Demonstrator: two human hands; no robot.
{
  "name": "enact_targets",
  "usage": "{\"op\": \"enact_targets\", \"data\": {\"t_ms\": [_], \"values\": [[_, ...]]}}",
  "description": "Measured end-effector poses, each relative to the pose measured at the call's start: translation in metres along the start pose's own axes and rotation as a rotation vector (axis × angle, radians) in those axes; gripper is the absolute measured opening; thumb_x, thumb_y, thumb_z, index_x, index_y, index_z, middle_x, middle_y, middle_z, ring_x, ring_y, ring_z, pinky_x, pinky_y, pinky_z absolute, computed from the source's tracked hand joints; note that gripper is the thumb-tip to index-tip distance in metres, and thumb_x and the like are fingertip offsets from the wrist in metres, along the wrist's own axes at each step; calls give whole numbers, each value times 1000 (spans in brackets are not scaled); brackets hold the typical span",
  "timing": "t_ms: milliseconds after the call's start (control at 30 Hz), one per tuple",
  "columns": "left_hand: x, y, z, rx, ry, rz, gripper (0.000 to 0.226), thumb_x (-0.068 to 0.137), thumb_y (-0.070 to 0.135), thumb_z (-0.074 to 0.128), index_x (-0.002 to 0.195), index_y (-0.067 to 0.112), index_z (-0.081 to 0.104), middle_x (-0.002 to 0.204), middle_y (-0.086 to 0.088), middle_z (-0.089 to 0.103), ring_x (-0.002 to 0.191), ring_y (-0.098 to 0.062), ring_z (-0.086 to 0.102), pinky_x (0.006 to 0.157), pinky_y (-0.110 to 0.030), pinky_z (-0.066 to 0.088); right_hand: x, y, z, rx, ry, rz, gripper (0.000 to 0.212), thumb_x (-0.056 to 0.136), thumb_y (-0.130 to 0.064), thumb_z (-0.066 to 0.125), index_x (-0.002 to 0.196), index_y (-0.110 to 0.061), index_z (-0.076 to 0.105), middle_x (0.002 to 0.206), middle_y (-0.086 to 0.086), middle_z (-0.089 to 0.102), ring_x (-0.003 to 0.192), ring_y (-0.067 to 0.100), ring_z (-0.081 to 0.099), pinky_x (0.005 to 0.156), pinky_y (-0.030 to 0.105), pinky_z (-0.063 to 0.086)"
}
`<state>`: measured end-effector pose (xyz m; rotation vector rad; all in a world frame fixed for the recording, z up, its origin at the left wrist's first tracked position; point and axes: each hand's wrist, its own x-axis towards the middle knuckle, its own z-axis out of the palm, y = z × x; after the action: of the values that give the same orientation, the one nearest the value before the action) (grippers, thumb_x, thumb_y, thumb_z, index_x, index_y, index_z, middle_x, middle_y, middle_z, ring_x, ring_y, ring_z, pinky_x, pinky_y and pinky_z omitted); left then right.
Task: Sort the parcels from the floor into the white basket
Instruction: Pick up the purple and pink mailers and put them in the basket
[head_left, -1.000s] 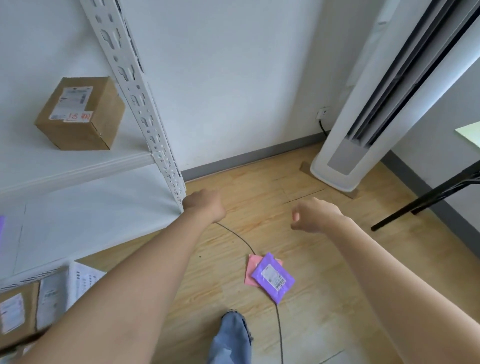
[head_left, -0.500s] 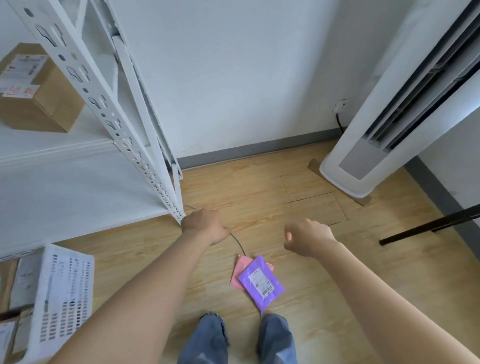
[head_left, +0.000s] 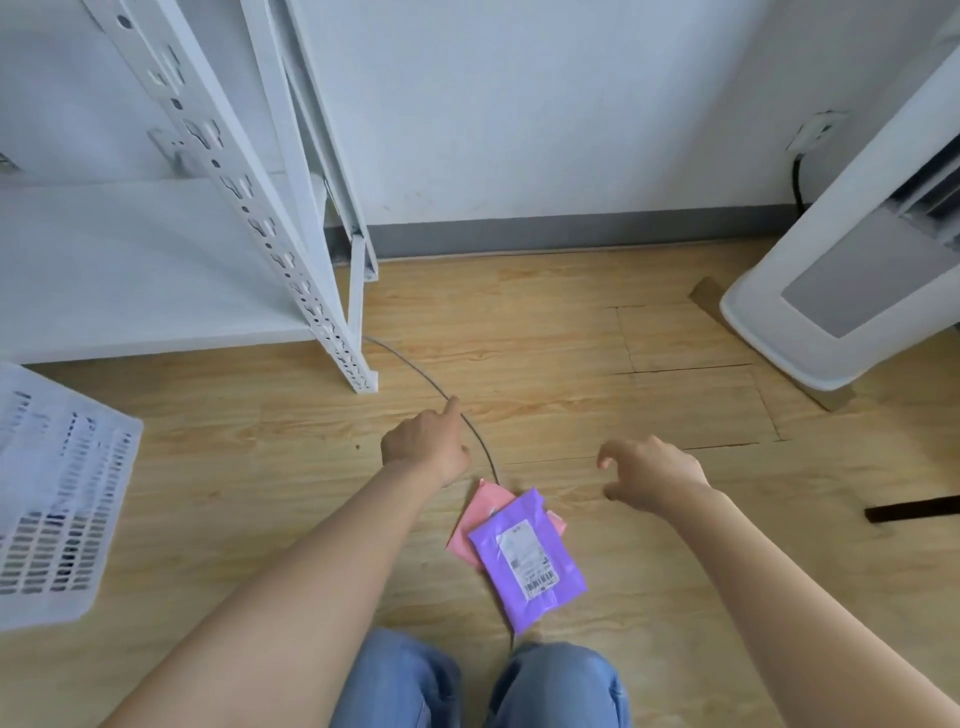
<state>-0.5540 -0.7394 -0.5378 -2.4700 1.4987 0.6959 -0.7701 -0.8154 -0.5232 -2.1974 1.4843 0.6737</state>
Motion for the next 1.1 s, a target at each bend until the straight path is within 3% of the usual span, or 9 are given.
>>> {"op": "enact_targets", "data": {"t_ms": [267,400,567,667,700,833,933,1033,1100], "values": [[108,-11,160,26,-47,-29,47,86,21,47,132,23,39,125,-7,53,112,-31,54,73,-31,38,139,19,152,34,-40,-34,28,87,-39,55,114,-29,57,121,1,57,109,22,55,75,27,38],[155,-13,220,73,-84,-26,45,86,21,46,131,22,44,130,-7,48,116,-30,51,76,-32,40,193,33,216,83,-140,-25,40,87,-39,56,125,-30,47,119,6,57,105,22,55,76,28,40],[180,-17,297,45,-192,20,47,88,32,46,134,25,41,132,-7,42,121,-29,46,91,-39,43,234,48,288,74,-272,-35,50,86,-40,57,129,-17,47,128,6,55,116,21,51,90,29,41],[176,-24,340,63,-333,101,51,89,30,47,138,27,34,132,-7,38,122,-28,44,92,-39,41,236,51,330,102,-400,-59,74,84,-42,58,145,-14,25,113,7,59,95,17,50,79,27,39],[172,-26,352,33,-383,113,53,89,29,48,139,25,32,134,-8,38,121,-28,44,93,-38,42,235,52,342,113,-420,-59,80,84,-41,60,147,-15,18,116,11,59,93,17,49,79,27,39],[163,-28,382,-154,-468,84,66,84,27,58,142,19,29,139,-8,44,118,-27,50,96,-36,44,232,55,375,113,-299,0,66,82,-41,62,136,-13,36,130,14,48,116,26,48,95,30,41],[164,-23,387,-255,-440,73,76,80,21,63,145,24,23,143,-5,41,117,-25,53,94,-32,46,233,54,380,228,-239,98,66,80,-44,63,133,-11,40,127,13,48,118,29,46,94,31,40],[164,-17,390,-204,-435,113,89,79,28,67,149,26,12,150,-4,31,132,-27,36,103,-34,38,234,50,382,214,-196,87,44,84,-34,58,120,-10,53,124,15,50,115,29,47,91,28,39],[163,-15,392,-196,-436,107,93,80,32,67,149,29,5,152,-4,24,136,-29,25,107,-38,32,235,48,383,247,-74,36,29,85,-24,55,110,-10,60,119,14,51,113,28,47,90,27,38]]}}
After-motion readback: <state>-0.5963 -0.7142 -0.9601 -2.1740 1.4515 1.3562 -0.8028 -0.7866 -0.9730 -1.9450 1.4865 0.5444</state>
